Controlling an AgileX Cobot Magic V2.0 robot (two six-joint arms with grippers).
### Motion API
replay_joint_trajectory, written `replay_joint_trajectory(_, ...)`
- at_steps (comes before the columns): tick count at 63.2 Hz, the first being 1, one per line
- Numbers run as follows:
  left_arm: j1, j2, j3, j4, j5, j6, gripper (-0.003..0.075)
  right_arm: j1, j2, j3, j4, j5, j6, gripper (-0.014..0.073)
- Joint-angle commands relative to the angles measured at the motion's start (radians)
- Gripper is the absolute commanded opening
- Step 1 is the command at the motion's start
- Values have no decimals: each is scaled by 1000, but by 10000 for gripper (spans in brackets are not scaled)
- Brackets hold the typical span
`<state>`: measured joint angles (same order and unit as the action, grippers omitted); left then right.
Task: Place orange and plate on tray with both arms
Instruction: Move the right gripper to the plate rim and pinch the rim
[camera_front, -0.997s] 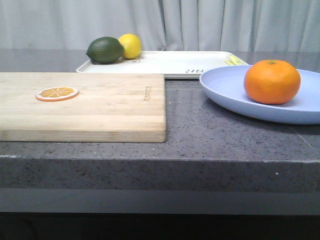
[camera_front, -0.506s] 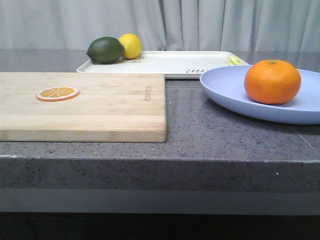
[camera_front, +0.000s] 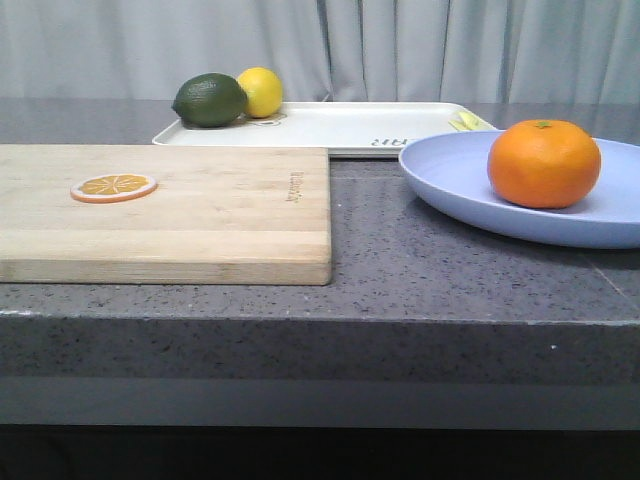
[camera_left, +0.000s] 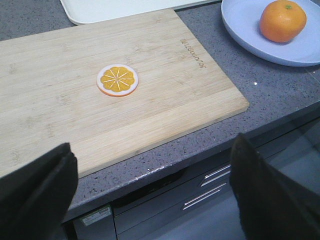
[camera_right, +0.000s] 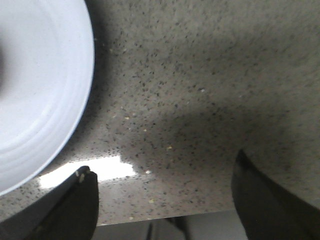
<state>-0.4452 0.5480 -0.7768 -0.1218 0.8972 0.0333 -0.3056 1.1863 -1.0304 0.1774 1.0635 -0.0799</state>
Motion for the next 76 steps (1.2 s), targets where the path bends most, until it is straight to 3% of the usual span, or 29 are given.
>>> replay_joint_trajectory(1,4,3,-22,-17,-78,1,608,-55,41,-13,199,-3,-111,562)
replay_joint_trajectory(21,4,3,-22,-17,-78,1,608,-65,219,-6,505,-3,-210,562)
replay_joint_trajectory(35,4,3,-22,-17,-78,1,607,-65,286,-6,573,-6,-218,560)
replay_joint_trajectory(41,4,3,-22,-17,-78,1,607,-65,290,-6,574,-31,-218,493)
replay_joint_trajectory(49,4,3,-22,-17,-78,1,608,-65,290,-6,574,-63,-218,316)
replay_joint_trajectory(56,4,3,-22,-17,-78,1,607,-65,290,-6,574,-87,-218,218)
replay_joint_trajectory(76,4,3,-22,-17,-78,1,608,-65,291,-6,574,-134,-218,194)
